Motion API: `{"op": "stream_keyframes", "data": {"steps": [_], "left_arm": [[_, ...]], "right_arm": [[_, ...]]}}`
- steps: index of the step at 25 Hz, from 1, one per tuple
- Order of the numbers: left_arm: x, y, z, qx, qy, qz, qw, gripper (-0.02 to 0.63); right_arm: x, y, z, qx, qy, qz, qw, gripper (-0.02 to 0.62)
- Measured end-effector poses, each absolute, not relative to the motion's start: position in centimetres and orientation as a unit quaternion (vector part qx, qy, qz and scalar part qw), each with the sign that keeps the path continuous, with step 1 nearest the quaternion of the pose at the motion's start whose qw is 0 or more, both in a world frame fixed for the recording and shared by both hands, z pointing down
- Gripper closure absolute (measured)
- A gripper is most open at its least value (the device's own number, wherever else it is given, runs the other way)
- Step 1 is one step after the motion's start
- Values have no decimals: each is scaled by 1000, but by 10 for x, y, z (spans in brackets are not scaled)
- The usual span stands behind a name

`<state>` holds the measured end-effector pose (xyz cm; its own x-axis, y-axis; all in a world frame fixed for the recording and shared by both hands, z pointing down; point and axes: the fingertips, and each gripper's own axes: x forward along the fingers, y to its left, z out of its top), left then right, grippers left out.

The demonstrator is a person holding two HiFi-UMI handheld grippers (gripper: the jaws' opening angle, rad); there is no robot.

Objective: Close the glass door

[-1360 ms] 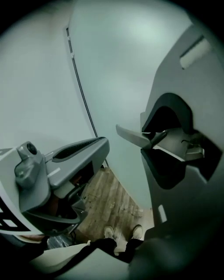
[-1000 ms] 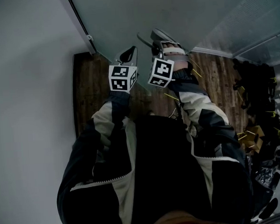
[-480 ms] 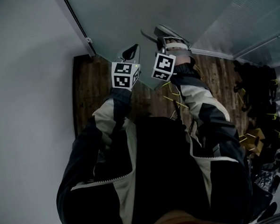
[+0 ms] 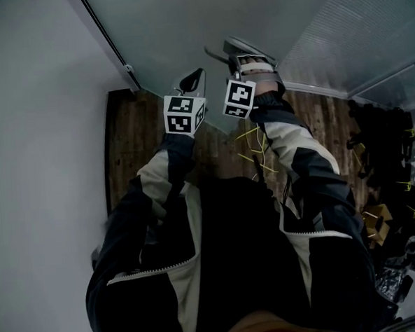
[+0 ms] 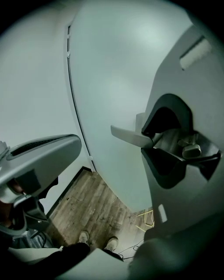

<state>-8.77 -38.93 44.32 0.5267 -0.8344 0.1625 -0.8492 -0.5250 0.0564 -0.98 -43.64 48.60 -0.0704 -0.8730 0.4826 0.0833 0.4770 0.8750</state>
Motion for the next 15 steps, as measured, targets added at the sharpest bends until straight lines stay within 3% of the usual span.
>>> {"op": "stream_keyframes", "data": {"steps": [15], "left_arm": [[-80, -428, 444, 854, -513, 63, 65, 603]], "right_arm": [[43, -522, 492, 324, -586, -411, 619, 485]]}}
